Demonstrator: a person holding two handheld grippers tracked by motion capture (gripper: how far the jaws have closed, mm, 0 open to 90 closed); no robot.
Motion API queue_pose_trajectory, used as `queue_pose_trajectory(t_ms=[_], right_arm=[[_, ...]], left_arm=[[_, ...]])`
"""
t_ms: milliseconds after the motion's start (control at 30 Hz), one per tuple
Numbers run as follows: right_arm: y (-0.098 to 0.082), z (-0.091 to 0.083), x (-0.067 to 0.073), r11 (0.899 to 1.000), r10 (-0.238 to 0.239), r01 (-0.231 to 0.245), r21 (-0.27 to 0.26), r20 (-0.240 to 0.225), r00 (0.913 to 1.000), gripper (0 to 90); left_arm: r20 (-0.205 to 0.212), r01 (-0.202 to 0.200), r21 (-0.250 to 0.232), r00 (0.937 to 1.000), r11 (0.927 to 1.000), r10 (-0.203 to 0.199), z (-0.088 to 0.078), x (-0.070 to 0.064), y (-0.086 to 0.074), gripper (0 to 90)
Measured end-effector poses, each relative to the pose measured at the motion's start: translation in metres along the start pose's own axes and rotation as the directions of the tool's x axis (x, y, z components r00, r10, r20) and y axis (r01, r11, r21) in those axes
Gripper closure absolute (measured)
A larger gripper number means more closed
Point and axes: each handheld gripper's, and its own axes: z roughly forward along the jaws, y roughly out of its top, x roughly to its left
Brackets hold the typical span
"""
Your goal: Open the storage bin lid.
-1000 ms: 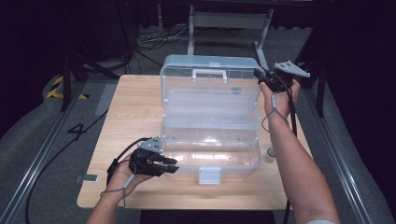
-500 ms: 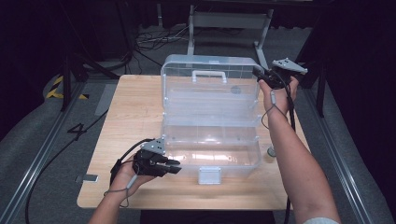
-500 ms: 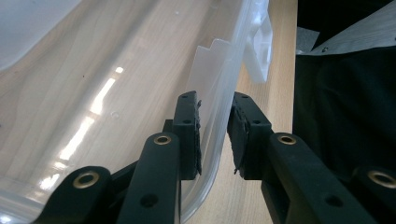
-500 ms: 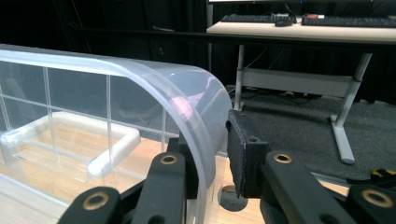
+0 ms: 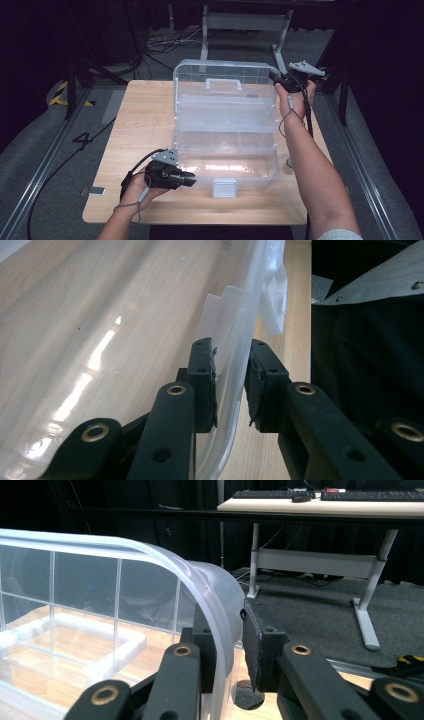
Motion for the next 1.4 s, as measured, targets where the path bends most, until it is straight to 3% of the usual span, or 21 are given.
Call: queue_pose_trajectory(t_ms=[500, 667, 1100, 1400], right_arm=[[-0.006, 0.018, -0.006, 1.0, 0.014, -0.014, 0.014, -0.002, 0.9999, 78.1], [-0.008, 0.025, -0.008, 1.0, 0.007, -0.007, 0.024, 0.006, 1.0, 78.2], [-0.017, 0.039, -0.014, 0.997, -0.02, 0.02, 0.068, 0.008, 0.9998, 81.7], [-0.023, 0.048, -0.018, 0.996, -0.004, 0.005, 0.087, -0.006, 1.0, 81.9]], left_arm=[[-0.003, -0.016, -0.042, 0.9999, 0.999, 0.016, 0.0, -0.001, -0.003, 74.9], [-0.008, -0.04, -0.046, 0.9992, 0.9981, 0.04, 0.0, -0.001, -0.004, 75.1], [-0.003, -0.036, -0.05, 0.9994, 0.9981, 0.036, 0.001, -0.001, -0.004, 75.1], [-0.001, -0.033, -0.055, 0.9995, 0.998, 0.033, 0.001, -0.001, -0.004, 75.0]])
